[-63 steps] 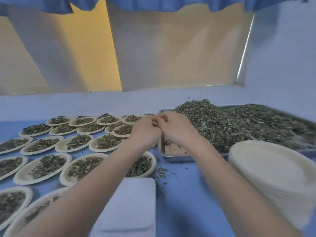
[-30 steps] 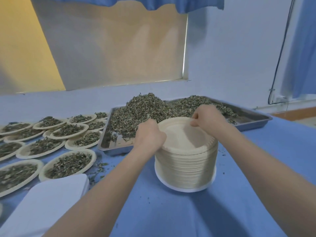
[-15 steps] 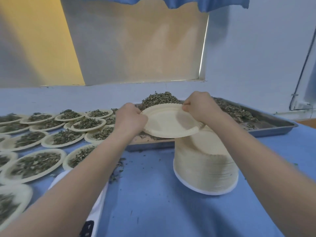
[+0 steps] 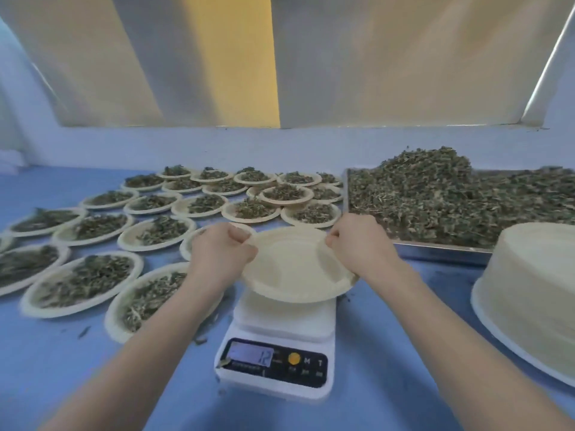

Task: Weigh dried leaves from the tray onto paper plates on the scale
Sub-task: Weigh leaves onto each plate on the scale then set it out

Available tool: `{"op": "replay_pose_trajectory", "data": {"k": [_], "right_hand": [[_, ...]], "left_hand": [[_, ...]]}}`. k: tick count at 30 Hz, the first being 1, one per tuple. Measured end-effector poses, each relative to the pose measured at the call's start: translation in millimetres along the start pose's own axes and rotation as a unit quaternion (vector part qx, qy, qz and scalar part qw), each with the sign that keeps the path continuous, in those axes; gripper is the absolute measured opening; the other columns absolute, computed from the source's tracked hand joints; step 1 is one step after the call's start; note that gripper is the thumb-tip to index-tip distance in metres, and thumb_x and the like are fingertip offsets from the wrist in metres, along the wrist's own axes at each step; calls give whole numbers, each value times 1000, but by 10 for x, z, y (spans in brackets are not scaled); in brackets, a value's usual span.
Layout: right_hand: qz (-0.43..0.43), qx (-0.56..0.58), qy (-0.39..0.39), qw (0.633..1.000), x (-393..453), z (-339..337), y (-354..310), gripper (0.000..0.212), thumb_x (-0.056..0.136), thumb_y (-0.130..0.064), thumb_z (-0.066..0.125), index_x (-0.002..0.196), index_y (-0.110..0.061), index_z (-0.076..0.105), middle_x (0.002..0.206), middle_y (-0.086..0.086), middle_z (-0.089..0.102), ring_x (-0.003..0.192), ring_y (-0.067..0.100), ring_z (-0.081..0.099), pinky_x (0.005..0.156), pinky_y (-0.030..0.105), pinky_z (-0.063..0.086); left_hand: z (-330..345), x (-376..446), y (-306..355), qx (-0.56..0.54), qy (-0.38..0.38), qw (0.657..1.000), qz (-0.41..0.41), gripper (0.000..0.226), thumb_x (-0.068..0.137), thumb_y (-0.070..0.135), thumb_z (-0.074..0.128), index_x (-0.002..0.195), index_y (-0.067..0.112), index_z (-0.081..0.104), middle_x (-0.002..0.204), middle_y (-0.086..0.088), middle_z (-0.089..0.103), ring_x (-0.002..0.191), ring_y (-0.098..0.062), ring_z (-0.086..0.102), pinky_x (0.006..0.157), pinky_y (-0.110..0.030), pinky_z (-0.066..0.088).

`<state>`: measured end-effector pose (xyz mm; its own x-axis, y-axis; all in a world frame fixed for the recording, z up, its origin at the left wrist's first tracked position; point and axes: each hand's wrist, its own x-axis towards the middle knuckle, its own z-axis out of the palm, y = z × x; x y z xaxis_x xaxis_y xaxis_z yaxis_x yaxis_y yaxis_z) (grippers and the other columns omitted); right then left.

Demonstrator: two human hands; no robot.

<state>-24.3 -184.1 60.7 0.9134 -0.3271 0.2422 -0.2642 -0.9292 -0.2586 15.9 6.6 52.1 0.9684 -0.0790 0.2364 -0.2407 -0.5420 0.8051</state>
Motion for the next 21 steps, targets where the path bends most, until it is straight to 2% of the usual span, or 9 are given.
{"op": "replay_pose_trajectory", "data": {"k": [1,3,5,7,11,13,16,18,21], "right_hand": [[3,-8,-1,1000,-2,82,-21,18,93,-9,48,79,-9,59,78,12,58,71,26,53,57,26,39],[7,-28,-9,1000,-6,209,-38,18,95,-12,48,92,-8,65,90,12,66,84,27,61,66,26,43],[5,-37,-18,999,-7,305,-34,21,96,-13,48,103,-8,68,101,11,68,95,28,63,71,28,46],[11,-30,-24,999,-19,363,-21,22,96,-13,48,105,-9,68,103,11,68,95,27,63,72,29,49],[19,-1,-26,999,-18,427,23,24,97,-20,47,107,-9,66,105,11,66,96,28,62,72,30,48],[29,60,-22,998,-29,424,48,33,97,-34,47,115,-11,63,109,9,66,104,26,59,77,31,48],[53,227,-3,972,-74,434,117,51,93,-55,44,131,-21,53,126,2,60,121,21,50,83,28,36],[66,330,13,942,-116,459,158,60,91,-62,39,139,-26,44,141,-4,49,132,17,41,91,29,30],[64,422,15,904,-159,503,208,66,88,-68,33,144,-33,38,147,-17,38,135,7,33,103,31,26]], "left_hand": [[13,-5,-97,2,-2,1000,-10,10,80,15,68,80,21,61,81,4,64,79,-14,60,63,-24,44],[52,-13,-252,12,-7,1000,-19,12,82,20,67,92,19,60,91,2,65,89,-18,59,71,-30,45],[92,-19,-355,9,-9,1000,-18,12,84,21,66,93,21,58,92,4,62,85,-13,57,63,-25,40],[137,-26,-413,2,-9,1000,-23,12,85,21,66,88,25,56,88,7,60,78,-5,54,57,-19,35],[221,-22,-488,-13,-12,999,-36,16,83,20,68,94,24,56,96,6,63,88,-11,57,68,-24,40],[229,-25,-511,-43,-16,998,-42,29,82,22,70,108,21,57,104,5,64,91,-10,58,71,-23,41],[216,-61,-548,-140,-9,989,-35,51,80,36,72,125,22,53,116,10,61,98,-3,57,76,-19,41],[217,-98,-572,-179,18,984,-8,49,85,41,65,130,25,52,124,12,58,109,-4,54,87,-22,38],[235,-194,-582,-246,47,968,26,39,92,39,56,129,28,54,127,16,57,116,-1,52,89,-17,38]]}}
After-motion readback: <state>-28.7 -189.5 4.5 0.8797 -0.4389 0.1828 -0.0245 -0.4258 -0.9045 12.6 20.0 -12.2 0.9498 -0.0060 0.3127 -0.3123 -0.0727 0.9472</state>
